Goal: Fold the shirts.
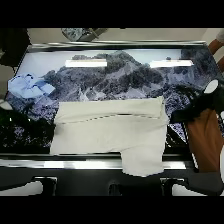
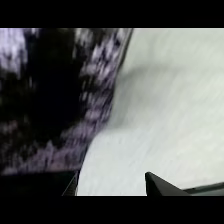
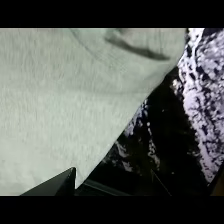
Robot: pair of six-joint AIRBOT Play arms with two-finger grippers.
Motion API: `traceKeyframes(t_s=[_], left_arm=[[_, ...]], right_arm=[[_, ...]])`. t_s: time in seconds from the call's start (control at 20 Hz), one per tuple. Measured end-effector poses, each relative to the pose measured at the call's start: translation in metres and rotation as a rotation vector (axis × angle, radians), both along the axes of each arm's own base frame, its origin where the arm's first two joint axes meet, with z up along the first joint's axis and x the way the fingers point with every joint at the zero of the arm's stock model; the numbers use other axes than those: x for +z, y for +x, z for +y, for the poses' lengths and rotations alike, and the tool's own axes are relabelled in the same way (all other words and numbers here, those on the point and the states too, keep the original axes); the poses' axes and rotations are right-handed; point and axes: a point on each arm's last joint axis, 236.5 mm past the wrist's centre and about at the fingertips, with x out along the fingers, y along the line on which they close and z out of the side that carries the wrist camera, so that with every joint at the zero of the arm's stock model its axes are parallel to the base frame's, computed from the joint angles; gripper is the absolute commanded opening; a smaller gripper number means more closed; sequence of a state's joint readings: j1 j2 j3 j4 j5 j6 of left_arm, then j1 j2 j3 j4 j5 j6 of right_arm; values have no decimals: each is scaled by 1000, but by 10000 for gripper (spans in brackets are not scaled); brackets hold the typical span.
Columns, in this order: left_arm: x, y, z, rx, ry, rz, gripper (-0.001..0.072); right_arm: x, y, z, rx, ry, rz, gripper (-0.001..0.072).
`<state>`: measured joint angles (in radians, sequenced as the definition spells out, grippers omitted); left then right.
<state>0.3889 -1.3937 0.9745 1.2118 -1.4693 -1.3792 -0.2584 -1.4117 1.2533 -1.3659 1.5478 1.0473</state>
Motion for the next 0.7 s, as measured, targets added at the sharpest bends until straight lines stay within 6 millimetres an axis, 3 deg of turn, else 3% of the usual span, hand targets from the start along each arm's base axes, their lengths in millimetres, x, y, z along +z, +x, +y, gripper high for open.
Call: traceKeyframes(t_s=[0.15,0.3,0.35,0.45,0.5,0.55,0.7], left_arm=[[-20,-51,-10,22,-12,18,486],[-32,-77,-17,27,-21,24,486],[-34,-83,-21,26,-33,30,451],[-38,-89,-24,29,-36,29,295],[-40,-90,-23,31,-30,23,113],[-43,-90,-22,33,-23,17,30],[-45,-89,-23,42,-21,7,29]], right_arm=[[-13,-36,6,13,14,35,576],[-20,-55,11,21,20,47,576],[-21,-59,11,23,21,50,576],[-22,-63,13,26,22,50,576],[-23,-64,13,24,22,51,576],[-23,-66,13,26,23,53,576],[-28,-78,16,28,31,76,596]])
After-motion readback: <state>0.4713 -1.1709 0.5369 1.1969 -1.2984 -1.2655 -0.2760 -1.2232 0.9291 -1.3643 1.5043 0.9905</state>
